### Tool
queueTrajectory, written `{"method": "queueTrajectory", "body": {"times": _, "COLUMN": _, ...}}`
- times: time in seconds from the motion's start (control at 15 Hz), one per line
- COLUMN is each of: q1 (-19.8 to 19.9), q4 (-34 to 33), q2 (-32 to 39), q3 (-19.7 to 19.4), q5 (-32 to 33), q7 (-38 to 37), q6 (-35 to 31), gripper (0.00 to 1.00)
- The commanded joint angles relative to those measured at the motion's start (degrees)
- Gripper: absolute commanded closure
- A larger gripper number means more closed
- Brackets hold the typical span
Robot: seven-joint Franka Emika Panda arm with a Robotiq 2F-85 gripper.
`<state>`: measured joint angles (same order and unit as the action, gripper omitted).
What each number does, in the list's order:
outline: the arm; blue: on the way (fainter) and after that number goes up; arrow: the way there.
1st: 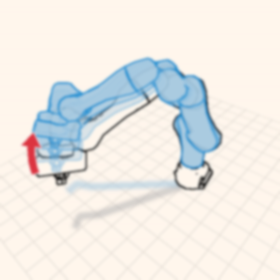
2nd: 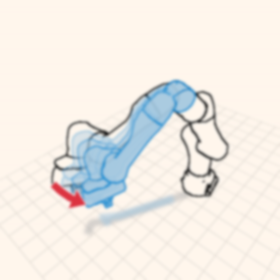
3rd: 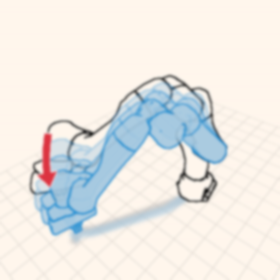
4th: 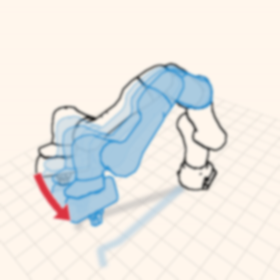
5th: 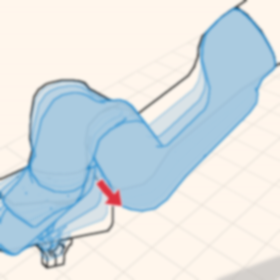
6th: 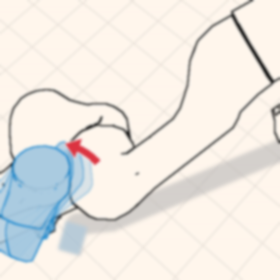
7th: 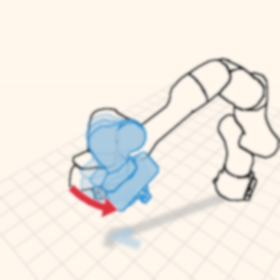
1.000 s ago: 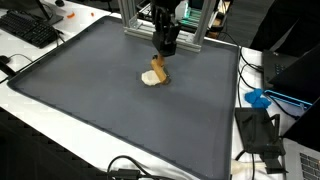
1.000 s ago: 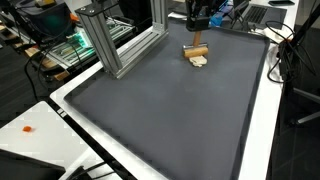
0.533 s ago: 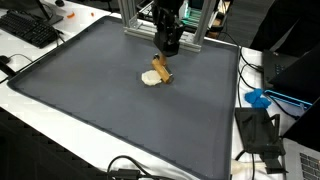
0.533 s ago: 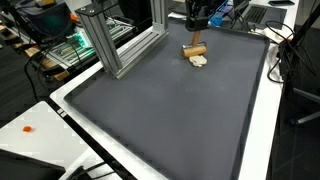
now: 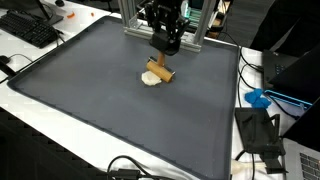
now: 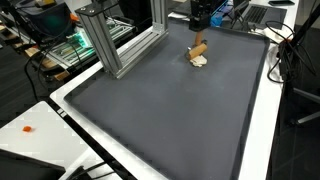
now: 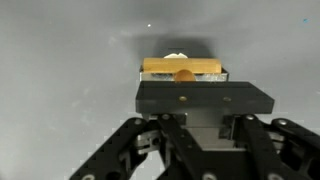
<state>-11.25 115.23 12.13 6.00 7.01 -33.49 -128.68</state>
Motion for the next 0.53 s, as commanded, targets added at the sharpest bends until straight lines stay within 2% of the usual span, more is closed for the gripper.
{"method": "queueTrajectory", "body": {"times": 0.0, "q1": 0.46, "q4": -0.38, "q2": -1.09, "q3": 0.19, "q5": 0.28, "q7": 11.02, "q6": 0.00, "gripper": 0.78}}
{"method": "queueTrajectory", "body": {"times": 0.47, "q1": 1.10, "q4": -2.12, "q2": -1.00, "q3": 0.48, "q5": 2.24, "q7": 29.99, "q6": 1.63, "gripper": 0.78}}
